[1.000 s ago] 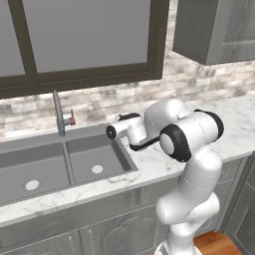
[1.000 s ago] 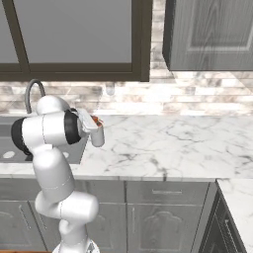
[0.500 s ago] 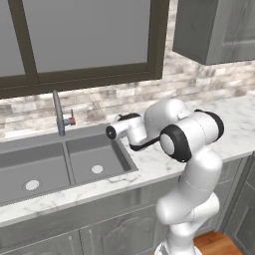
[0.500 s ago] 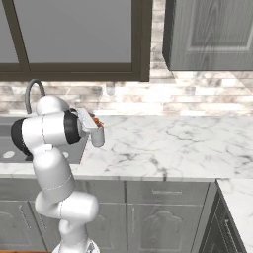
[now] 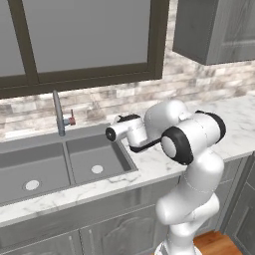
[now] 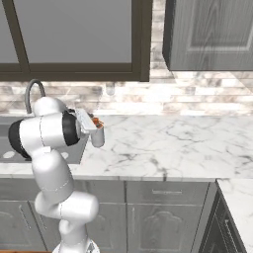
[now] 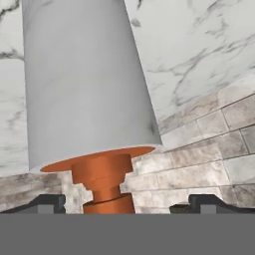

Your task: Restock the sink supplies by placing the sponge and soap dispenser on the counter and next to the sink. Make sure the soap dispenser is upright.

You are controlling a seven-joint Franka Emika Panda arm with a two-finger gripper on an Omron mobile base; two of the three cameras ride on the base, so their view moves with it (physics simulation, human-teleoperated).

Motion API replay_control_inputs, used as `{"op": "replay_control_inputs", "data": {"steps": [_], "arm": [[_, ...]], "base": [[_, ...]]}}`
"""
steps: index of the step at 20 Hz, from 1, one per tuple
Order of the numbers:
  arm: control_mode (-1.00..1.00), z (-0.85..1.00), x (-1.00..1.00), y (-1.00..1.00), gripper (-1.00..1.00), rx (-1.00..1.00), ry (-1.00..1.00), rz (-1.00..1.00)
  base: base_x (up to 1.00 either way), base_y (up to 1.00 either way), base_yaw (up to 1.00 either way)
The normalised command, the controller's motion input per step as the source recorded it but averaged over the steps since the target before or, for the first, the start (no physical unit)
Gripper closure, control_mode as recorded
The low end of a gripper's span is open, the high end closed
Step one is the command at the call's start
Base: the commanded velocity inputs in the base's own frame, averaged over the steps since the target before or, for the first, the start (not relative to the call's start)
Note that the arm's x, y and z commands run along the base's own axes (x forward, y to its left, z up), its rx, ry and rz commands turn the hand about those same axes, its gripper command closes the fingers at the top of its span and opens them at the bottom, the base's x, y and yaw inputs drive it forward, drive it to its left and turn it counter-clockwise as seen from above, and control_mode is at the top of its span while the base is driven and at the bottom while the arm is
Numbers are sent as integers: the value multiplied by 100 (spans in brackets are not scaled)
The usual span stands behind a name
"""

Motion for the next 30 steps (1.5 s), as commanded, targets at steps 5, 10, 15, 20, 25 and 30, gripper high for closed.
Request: {"op": "replay_control_inputs", "data": {"steps": [5,10,15,20,25,30], "arm": [[-100,48,-49,2,-100,0,-3,0],[-100,58,-56,3,-100,-1,-3,0],[-100,10,-71,13,-100,0,-9,1],[-100,3,-56,1,-100,10,-6,5],[-100,5,-32,4,-100,45,-29,-6],[-100,0,-46,0,-100,64,-37,-4]], "base": [[0,0,0],[0,0,0],[0,0,0],[0,0,0],[0,0,0],[0,0,0]]}}
